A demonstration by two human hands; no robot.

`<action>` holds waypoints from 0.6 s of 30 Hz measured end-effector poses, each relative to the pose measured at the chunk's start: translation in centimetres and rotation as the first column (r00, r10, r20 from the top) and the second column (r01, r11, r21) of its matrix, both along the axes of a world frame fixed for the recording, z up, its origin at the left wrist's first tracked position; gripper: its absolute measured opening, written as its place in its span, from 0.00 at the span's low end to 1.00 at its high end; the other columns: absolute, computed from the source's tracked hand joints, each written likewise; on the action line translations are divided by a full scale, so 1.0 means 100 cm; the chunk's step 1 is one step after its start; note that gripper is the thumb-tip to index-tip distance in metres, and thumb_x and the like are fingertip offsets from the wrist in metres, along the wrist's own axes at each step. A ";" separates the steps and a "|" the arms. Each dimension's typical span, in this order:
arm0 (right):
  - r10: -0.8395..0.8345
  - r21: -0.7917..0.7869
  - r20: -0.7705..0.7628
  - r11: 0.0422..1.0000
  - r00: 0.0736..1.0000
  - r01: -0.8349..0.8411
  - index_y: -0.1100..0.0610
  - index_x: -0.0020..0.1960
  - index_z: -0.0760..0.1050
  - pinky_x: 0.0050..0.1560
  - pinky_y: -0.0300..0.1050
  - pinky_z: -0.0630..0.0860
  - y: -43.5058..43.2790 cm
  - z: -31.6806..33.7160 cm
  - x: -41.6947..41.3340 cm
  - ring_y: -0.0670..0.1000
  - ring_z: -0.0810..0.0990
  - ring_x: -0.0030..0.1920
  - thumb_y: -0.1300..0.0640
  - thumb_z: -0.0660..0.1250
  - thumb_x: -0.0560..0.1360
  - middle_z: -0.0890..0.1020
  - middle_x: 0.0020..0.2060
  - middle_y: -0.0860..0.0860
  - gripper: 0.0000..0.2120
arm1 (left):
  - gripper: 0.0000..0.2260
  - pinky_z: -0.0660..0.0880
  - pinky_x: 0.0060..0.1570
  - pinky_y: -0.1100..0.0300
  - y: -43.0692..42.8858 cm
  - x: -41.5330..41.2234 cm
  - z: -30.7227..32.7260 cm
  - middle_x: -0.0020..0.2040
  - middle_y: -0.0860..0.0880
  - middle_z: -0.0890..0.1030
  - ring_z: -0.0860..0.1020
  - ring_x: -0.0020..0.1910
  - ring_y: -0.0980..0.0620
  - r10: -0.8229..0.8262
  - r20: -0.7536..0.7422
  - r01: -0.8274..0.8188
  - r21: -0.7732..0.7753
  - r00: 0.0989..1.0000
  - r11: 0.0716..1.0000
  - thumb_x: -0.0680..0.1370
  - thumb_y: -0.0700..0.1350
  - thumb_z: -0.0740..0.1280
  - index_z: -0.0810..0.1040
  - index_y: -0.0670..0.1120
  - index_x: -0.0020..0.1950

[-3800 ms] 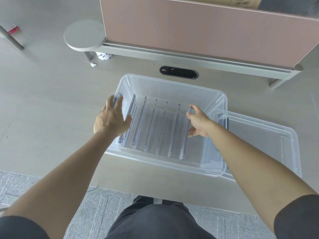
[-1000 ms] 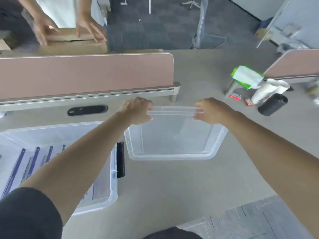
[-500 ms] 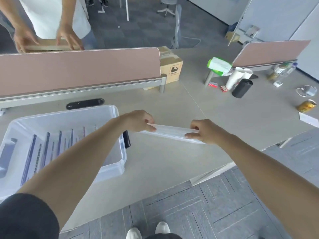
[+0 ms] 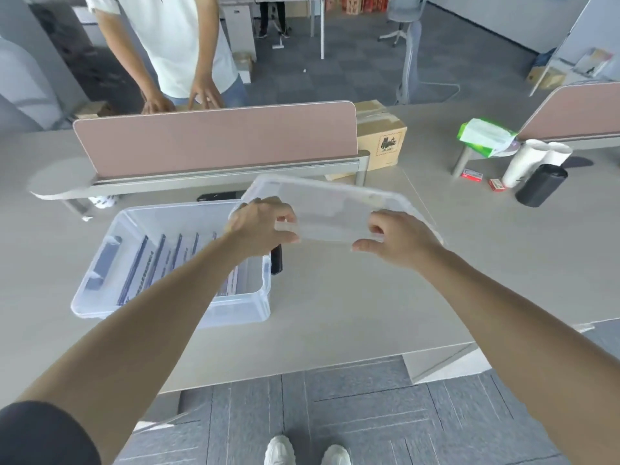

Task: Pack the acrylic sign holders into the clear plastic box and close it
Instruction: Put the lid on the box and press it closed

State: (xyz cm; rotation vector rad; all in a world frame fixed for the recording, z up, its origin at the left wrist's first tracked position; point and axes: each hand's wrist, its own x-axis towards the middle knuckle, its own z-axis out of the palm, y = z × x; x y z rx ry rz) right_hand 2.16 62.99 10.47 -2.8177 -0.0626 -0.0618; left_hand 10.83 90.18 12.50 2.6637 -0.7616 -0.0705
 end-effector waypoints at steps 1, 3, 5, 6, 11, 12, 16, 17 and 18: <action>0.042 -0.024 0.012 0.999 0.999 -0.042 0.53 0.39 0.64 0.34 0.46 0.64 0.011 0.002 0.007 0.53 0.71 0.39 0.33 0.68 0.71 0.70 0.36 0.46 0.25 | 0.11 0.67 0.50 0.56 0.013 -0.002 0.002 0.46 0.60 0.73 0.72 0.47 0.53 0.027 0.035 -0.027 -0.006 0.999 1.000 0.70 0.58 0.73 0.79 0.56 0.48; 0.115 -0.064 0.024 0.992 0.993 -0.113 0.54 0.41 0.66 0.34 0.45 0.65 0.037 0.004 0.020 0.54 0.73 0.40 0.33 0.67 0.71 0.72 0.39 0.46 0.25 | 0.11 0.68 0.52 0.55 0.041 -0.006 0.003 0.46 0.60 0.73 0.74 0.49 0.52 0.077 0.082 -0.077 0.000 0.994 0.997 0.70 0.56 0.73 0.79 0.55 0.49; 0.175 -0.089 0.041 0.981 0.984 -0.171 0.56 0.42 0.68 0.36 0.46 0.68 0.064 0.005 0.034 0.55 0.75 0.41 0.32 0.67 0.71 0.75 0.41 0.48 0.26 | 0.11 0.69 0.53 0.53 0.071 -0.010 0.005 0.47 0.59 0.75 0.75 0.50 0.51 0.118 0.117 -0.120 0.008 0.986 0.993 0.71 0.56 0.73 0.79 0.55 0.50; 0.202 -0.106 0.047 0.975 0.978 -0.196 0.56 0.43 0.69 0.37 0.47 0.70 0.079 0.006 0.040 0.55 0.75 0.41 0.32 0.67 0.71 0.76 0.41 0.48 0.26 | 0.11 0.69 0.53 0.53 0.086 -0.012 0.005 0.48 0.58 0.76 0.75 0.50 0.50 0.141 0.124 -0.143 0.008 0.982 0.990 0.71 0.56 0.73 0.79 0.55 0.50; 0.299 -0.146 -0.011 0.943 0.954 -0.298 0.55 0.42 0.68 0.37 0.48 0.71 0.163 0.001 0.065 0.54 0.74 0.41 0.34 0.67 0.72 0.75 0.41 0.48 0.24 | 0.12 0.70 0.53 0.53 0.169 -0.018 -0.010 0.49 0.57 0.76 0.76 0.50 0.48 0.250 0.076 -0.252 0.025 0.965 0.967 0.71 0.57 0.72 0.79 0.56 0.52; 0.318 -0.152 -0.018 0.936 0.948 -0.317 0.55 0.41 0.68 0.37 0.48 0.71 0.181 -0.003 0.069 0.55 0.75 0.41 0.33 0.67 0.72 0.75 0.41 0.48 0.24 | 0.12 0.71 0.53 0.52 0.187 -0.018 -0.015 0.48 0.57 0.75 0.77 0.50 0.48 0.267 0.067 -0.269 0.023 0.961 0.963 0.71 0.57 0.72 0.79 0.56 0.52; 0.346 -0.186 -0.043 0.919 0.937 -0.348 0.54 0.40 0.67 0.33 0.46 0.66 0.252 -0.018 0.080 0.54 0.74 0.40 0.32 0.67 0.72 0.74 0.40 0.48 0.25 | 0.12 0.69 0.53 0.54 0.258 -0.013 -0.041 0.48 0.57 0.75 0.76 0.50 0.48 0.308 0.057 -0.308 -0.009 0.950 0.951 0.70 0.57 0.73 0.79 0.57 0.51; 0.339 -0.190 -0.055 0.920 0.939 -0.343 0.54 0.40 0.67 0.33 0.45 0.65 0.267 -0.021 0.082 0.53 0.73 0.40 0.32 0.67 0.71 0.73 0.39 0.47 0.25 | 0.12 0.68 0.53 0.54 0.273 -0.010 -0.049 0.49 0.57 0.76 0.76 0.50 0.48 0.302 0.049 -0.302 -0.013 0.952 0.953 0.70 0.58 0.73 0.79 0.57 0.51; 0.331 -0.199 -0.071 0.920 0.941 -0.338 0.54 0.40 0.67 0.33 0.45 0.64 0.282 -0.025 0.083 0.53 0.73 0.40 0.32 0.67 0.71 0.73 0.39 0.47 0.25 | 0.12 0.68 0.53 0.54 0.287 -0.006 -0.056 0.49 0.57 0.76 0.75 0.50 0.48 0.292 0.034 -0.291 -0.017 0.956 0.956 0.71 0.58 0.73 0.79 0.57 0.52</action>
